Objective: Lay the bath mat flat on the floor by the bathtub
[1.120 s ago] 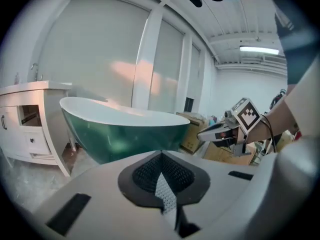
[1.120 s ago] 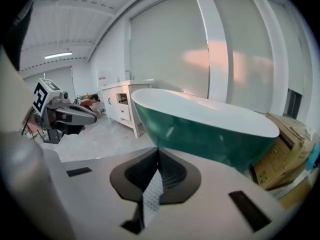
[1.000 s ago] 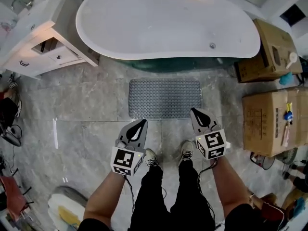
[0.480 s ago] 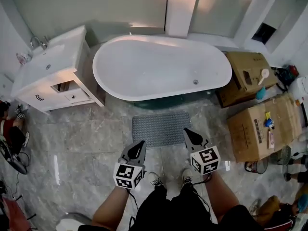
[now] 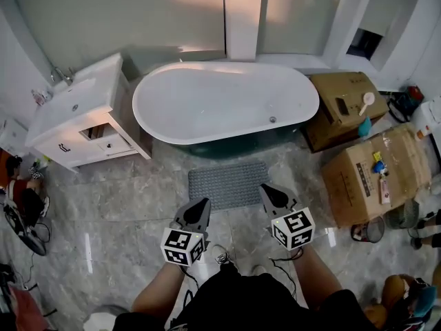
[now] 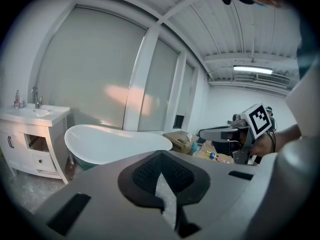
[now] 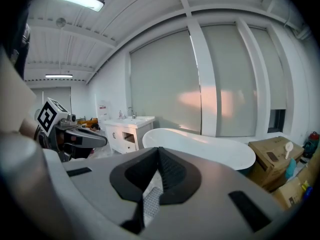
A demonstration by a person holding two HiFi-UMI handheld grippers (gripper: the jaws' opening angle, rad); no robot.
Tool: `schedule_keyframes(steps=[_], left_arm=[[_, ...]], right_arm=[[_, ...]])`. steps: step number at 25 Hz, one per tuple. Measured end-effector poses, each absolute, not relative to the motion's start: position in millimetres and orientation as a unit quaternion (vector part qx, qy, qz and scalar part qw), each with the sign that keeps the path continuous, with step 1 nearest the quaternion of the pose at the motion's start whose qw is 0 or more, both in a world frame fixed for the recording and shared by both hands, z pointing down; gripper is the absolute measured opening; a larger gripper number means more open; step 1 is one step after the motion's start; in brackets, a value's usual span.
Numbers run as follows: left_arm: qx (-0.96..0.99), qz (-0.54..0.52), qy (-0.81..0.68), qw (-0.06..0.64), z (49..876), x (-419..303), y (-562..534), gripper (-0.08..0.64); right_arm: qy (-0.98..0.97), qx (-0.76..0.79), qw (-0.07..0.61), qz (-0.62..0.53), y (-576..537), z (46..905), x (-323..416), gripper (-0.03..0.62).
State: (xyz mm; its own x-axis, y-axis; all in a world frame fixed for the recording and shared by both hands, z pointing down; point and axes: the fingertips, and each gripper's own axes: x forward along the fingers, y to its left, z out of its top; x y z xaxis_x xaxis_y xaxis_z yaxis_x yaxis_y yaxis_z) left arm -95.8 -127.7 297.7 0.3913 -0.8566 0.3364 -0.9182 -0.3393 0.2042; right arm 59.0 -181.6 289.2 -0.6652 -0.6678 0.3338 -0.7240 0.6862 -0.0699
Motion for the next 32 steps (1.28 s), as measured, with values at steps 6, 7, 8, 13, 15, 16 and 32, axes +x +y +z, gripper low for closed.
schedule_keyframes(steps=[6, 7, 8, 13, 15, 16, 32], left_arm=[[0.807, 0.071, -0.554, 0.193, 279.4, -29.7, -89.3, 0.017], [0.805, 0.068, -0.556, 0.195, 276.5, -19.4, -81.1, 0.017], [0.804, 0.067, -0.558, 0.194, 273.4, -9.6, -72.5, 0.017], [0.800, 0.077, -0.570, 0.174, 262.3, 29.2, -30.0, 0.017], [0.794, 0.077, -0.578, 0.170, 260.7, 36.2, -16.1, 0.017], [0.790, 0.076, -0.584, 0.170, 260.0, 37.7, -10.5, 0.017], [0.784, 0.066, -0.591, 0.177, 266.4, 4.9, 44.8, 0.017]], right_arm=[[-0.915, 0.368, 0.134, 0.099, -136.1, 277.0, 117.8, 0.017], [-0.916, 0.365, 0.132, 0.099, -128.2, 275.1, 127.5, 0.017], [-0.918, 0.362, 0.131, 0.099, -120.5, 273.2, 136.5, 0.017], [-0.925, 0.347, 0.121, 0.095, -86.9, 269.0, 171.8, 0.017], [-0.927, 0.341, 0.118, 0.098, -76.5, 270.5, 179.0, 0.017], [-0.929, 0.337, 0.117, 0.100, -71.9, 271.4, 180.6, 0.017], [-0.927, 0.338, 0.114, 0.114, -26.2, 270.5, 146.0, 0.017]])
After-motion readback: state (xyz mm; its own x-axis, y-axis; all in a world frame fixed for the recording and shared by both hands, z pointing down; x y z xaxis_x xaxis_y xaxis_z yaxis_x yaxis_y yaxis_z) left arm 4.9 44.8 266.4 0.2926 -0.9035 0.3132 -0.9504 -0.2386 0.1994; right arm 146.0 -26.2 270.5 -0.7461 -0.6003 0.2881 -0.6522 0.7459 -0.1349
